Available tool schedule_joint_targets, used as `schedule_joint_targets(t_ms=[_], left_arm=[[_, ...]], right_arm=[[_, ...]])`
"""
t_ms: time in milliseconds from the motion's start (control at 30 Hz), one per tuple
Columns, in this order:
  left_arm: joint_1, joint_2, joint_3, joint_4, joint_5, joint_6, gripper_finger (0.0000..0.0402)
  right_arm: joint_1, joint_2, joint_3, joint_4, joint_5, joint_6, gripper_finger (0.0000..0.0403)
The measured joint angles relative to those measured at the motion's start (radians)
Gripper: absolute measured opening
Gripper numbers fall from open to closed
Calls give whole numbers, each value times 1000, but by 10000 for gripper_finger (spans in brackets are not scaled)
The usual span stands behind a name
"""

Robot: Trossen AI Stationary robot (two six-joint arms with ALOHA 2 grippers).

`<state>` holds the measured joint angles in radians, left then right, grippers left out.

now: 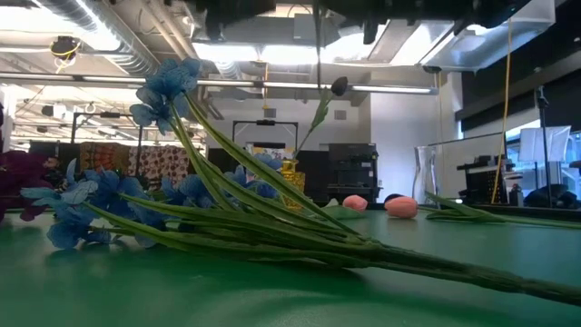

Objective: Sort flowers into vase by color
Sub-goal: Put the right purple flowers into the yellow vase

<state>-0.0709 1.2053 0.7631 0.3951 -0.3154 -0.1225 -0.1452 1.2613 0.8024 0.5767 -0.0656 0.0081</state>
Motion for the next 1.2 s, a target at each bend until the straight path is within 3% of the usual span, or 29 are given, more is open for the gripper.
schedule_joint_targets(t_ms=[233,567,733,1200], left_arm=[[56,26,0,143,66,28,155],[154,201,46,284,107,20,155],[163,288,98,322,209,21,155],[163,346,149,312,164,29,155]], right_arm=[[0,0,0,6,-18,13,10],[0,0,0,6,-18,14,10],[0,0,0,2,-25,14,10],[1,0,0,-34,-44,40,10]])
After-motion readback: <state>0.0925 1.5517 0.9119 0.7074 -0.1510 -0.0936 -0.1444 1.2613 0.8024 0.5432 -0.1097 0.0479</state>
